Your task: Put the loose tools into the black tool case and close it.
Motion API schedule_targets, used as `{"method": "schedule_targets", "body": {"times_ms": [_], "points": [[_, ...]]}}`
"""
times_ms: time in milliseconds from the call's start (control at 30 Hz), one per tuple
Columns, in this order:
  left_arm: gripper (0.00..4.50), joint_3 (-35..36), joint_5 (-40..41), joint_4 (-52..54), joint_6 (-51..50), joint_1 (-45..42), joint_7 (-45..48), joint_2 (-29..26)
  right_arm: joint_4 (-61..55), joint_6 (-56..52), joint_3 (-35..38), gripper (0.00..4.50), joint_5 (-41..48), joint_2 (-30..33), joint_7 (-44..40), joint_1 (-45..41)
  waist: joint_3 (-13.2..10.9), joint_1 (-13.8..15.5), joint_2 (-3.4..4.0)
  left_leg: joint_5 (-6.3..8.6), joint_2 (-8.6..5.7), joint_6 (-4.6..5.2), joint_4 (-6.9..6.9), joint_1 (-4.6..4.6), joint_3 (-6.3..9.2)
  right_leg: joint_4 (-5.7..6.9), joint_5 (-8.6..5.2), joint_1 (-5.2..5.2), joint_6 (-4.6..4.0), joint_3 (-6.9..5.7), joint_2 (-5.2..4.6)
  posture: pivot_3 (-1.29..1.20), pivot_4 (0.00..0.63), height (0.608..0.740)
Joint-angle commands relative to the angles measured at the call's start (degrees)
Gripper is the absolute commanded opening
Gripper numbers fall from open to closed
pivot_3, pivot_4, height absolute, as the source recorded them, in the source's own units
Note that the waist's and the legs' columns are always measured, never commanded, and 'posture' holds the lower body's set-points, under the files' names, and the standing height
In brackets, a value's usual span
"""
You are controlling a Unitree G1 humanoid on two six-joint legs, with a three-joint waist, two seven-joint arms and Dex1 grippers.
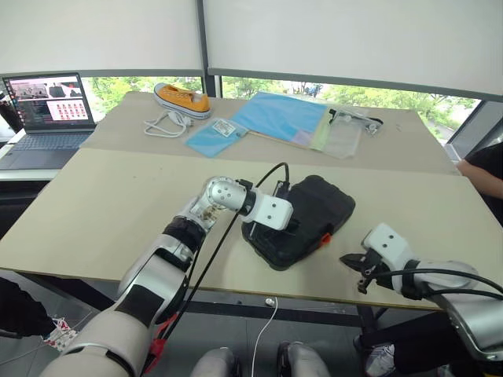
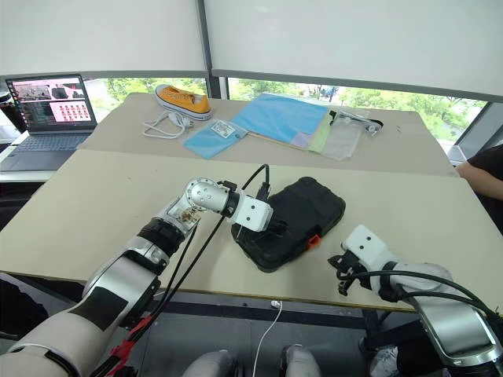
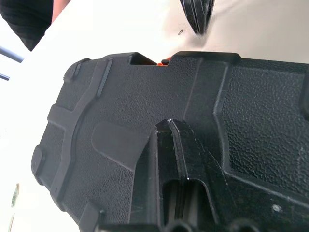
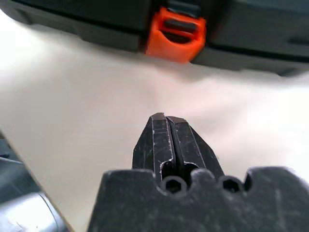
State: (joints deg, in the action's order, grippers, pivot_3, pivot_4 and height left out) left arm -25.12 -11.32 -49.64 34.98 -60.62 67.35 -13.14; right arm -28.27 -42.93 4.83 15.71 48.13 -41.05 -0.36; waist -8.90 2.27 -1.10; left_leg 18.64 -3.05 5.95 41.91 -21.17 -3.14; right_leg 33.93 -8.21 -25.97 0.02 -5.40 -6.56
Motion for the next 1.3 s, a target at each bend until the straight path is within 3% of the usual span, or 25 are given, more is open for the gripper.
{"method": "schedule_targets", "body": {"times_ms": [33, 67, 133, 367, 900, 1000, 1167, 1300], "points": [[0.01, -3.27, -3.86, -3.91, -0.63, 2.24, 1.20, -0.82, -2.40, -1.02, 5.38, 0.00, 4.74, -3.49, 0.94, -0.07, 0.00, 0.03, -0.01, 0.01, 0.00, 0.02, 0.00, 0.00, 0.01, 0.00, 0.00, 0.00, 0.00, -0.01, 0.00, 0.00, 0.150, 0.718], [0.00, -3.27, -3.86, -4.02, -0.60, 2.14, 1.19, -0.77, -2.47, -1.56, 6.29, 0.59, 6.25, -4.87, 1.19, -0.17, 0.00, 0.04, -0.01, 0.01, 0.00, 0.02, -0.01, 0.00, 0.01, 0.00, 0.00, 0.00, 0.00, -0.02, 0.00, 0.00, 0.150, 0.718], [0.00, -3.29, -3.87, -4.15, -0.57, 2.00, 1.20, -0.67, -2.14, -0.84, 7.10, 1.08, 7.96, -7.20, 1.23, -0.31, 0.01, 0.06, 0.00, 0.00, 0.01, 0.01, -0.01, 0.00, 0.02, 0.00, -0.01, 0.00, 0.00, -0.02, 0.00, 0.00, 0.150, 0.718], [0.00, -3.09, -3.77, -4.88, -0.20, 0.98, 1.67, -0.96, 5.47, 8.35, 4.37, 3.52, 6.13, -11.55, 0.77, -2.23, 0.01, 0.02, 0.00, 0.07, 0.00, 0.13, 0.00, 0.00, 0.00, 0.01, 0.00, 0.00, 0.01, -0.01, 0.01, 0.00, 0.150, 0.718], [0.00, -2.71, -3.21, -4.19, -0.23, 0.80, 2.48, -2.08, 17.31, 21.65, 1.05, 3.52, 4.35, -14.93, -2.61, -5.26, -0.01, -0.60, -0.02, 0.01, 0.00, 0.03, -0.01, -0.02, -0.01, 0.01, -0.01, -0.07, 0.00, 0.02, 0.03, 0.00, 0.150, 0.718], [0.00, -2.72, -3.18, -4.15, -0.16, 0.87, 2.44, -2.17, 17.88, 22.65, 0.37, 2.89, 4.02, -14.93, -3.21, -5.61, -0.01, -0.86, -0.02, 0.04, 0.00, 0.08, -0.01, -0.01, -0.01, 0.03, 0.00, -0.07, 0.00, 0.04, 0.02, 0.00, 0.150, 0.718], [0.00, -2.65, -3.15, -4.11, -0.29, 0.73, 2.38, -2.10, 18.61, 23.63, 0.14, 1.25, 3.60, -15.04, -3.42, -6.08, -0.01, -0.92, -0.02, 0.01, 0.00, 0.03, -0.01, -0.01, -0.01, 0.04, 0.00, -0.08, 0.00, 0.04, 0.02, 0.00, 0.150, 0.718], [0.00, -2.63, -3.18, -4.24, -0.20, 0.70, 2.25, -2.07, 18.71, 23.78, 0.08, 1.25, 3.08, -14.56, -3.66, -6.09, 0.00, -0.96, -0.02, 0.01, 0.00, 0.03, -0.01, -0.01, -0.01, 0.04, 0.00, -0.09, -0.01, 0.04, 0.02, 0.00, 0.150, 0.718]]}}
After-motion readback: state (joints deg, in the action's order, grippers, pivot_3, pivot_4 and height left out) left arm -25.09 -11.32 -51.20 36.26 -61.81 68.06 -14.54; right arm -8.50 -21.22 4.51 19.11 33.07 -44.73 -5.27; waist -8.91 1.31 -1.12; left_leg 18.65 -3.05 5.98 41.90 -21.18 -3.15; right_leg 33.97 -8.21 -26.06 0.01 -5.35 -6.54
